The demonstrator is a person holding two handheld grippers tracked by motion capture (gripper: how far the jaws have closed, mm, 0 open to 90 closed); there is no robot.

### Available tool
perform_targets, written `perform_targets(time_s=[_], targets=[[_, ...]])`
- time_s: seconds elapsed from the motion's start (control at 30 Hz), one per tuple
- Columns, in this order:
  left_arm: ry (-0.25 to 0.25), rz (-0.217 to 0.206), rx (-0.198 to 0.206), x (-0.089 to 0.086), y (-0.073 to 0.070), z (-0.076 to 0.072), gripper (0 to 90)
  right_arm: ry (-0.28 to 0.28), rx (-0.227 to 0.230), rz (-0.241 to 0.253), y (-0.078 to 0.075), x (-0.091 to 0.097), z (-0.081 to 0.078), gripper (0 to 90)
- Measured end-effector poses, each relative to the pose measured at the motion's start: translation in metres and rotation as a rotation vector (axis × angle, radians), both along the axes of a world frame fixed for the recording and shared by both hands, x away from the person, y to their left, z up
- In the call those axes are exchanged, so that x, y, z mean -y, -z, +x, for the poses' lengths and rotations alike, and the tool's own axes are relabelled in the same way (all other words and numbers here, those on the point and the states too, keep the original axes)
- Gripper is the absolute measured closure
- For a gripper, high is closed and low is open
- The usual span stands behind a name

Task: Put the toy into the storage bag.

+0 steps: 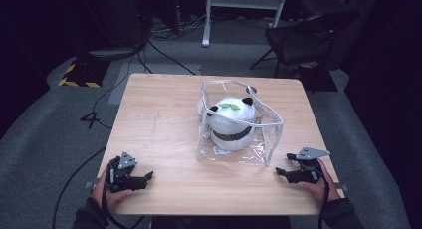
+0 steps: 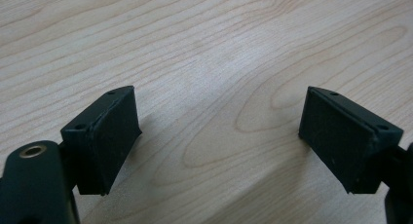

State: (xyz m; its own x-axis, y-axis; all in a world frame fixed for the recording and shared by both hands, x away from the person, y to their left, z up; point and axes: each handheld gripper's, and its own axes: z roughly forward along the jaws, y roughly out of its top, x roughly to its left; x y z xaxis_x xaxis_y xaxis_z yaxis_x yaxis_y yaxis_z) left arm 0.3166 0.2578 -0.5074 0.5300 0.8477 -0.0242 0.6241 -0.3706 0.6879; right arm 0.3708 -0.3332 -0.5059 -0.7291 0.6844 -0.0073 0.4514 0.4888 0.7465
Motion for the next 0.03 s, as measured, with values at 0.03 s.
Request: perform_targets(time_s=[0.03], targets=[[0.001, 0.002, 0.000, -0.0001, -0.0001, 0.0000, 14.9, 0.000, 0.000, 0.000, 0.0000, 0.0000, 0.0000, 21.4]])
